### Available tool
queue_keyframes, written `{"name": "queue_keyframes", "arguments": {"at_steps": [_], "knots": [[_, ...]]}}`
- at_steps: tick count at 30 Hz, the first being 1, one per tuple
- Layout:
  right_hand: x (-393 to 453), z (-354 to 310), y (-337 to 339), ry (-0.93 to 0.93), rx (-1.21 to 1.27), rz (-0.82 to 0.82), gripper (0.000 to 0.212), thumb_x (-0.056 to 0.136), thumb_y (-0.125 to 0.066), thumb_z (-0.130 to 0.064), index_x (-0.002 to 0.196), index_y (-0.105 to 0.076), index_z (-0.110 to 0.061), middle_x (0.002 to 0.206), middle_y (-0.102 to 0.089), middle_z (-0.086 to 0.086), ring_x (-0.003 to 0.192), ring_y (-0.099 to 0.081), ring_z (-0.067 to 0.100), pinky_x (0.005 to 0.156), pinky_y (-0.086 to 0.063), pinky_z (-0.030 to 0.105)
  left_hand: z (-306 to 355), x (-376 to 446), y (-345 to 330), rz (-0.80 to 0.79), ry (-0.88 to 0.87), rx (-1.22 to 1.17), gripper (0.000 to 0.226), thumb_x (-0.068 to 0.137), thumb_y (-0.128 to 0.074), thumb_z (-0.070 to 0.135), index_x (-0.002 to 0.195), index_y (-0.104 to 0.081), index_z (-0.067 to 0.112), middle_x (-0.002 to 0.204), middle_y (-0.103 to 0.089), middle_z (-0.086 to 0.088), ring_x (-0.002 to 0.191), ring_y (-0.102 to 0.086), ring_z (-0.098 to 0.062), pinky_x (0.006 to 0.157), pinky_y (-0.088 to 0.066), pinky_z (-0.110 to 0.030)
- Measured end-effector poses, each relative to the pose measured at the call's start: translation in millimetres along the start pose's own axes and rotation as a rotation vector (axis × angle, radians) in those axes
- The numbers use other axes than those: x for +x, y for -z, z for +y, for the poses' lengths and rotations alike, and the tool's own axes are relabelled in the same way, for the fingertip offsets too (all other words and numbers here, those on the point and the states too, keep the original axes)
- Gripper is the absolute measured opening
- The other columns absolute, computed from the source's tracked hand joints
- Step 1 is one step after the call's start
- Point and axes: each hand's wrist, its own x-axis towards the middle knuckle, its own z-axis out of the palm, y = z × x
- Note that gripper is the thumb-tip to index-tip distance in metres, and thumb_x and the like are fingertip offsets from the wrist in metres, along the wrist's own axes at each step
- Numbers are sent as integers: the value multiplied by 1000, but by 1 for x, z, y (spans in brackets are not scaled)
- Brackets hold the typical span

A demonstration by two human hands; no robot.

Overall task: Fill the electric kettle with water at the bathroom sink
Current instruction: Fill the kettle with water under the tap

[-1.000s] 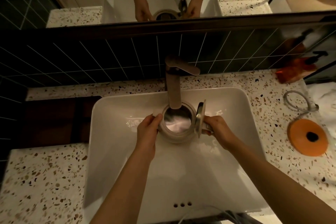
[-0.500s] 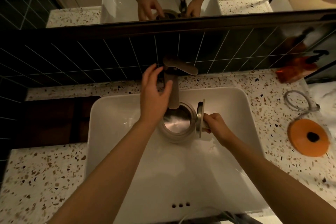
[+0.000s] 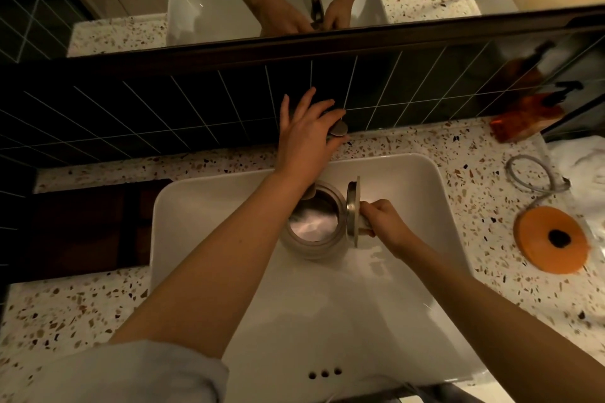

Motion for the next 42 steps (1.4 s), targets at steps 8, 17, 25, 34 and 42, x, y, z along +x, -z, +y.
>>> {"name": "queue_keyframes", "arguments": {"at_steps": [8,17,25,34,42], "knots": [[4,-3,0,-18,-14,8,37,91,-48,-20,56,-47,-6,54,-31,13,44,-32,14,50,-33,22,0,0,1,72,53,-125,37,87,-63,36,120,-68,21,136,-60,-1,143,-30,-28,116,1,-48],[5,-6,0,-50,49,41,48,93,-47,-11,46,-36,-12,46,-35,2,32,-38,1,41,-38,12,1,-5,14,17,150,-289,59,84,-67,26,141,-50,22,154,-40,-2,149,-17,-22,116,8,-46],[3,-7,-3,-75,32,31,45,93,-47,-12,49,-39,-10,52,-37,6,33,-42,1,42,-40,12,-21,-118,16,443,838,-740,44,93,-52,3,136,-52,15,135,-57,0,129,-50,-13,105,-41,-23],[2,-5,-5,-95,-22,44,38,94,-47,-15,57,-41,-8,60,-36,12,53,-40,18,43,-41,11,-11,-158,-6,62,1162,-1172,27,90,-60,41,111,-70,27,113,-72,3,114,-61,-14,109,-40,-42],[1,-6,-4,-141,64,-3,41,78,-52,-34,75,-62,6,73,-52,22,72,-57,34,86,-56,55,-6,-155,-6,133,1175,-1217,16,93,-59,34,94,-74,27,98,-75,6,105,-64,-12,108,-41,-39]]}}
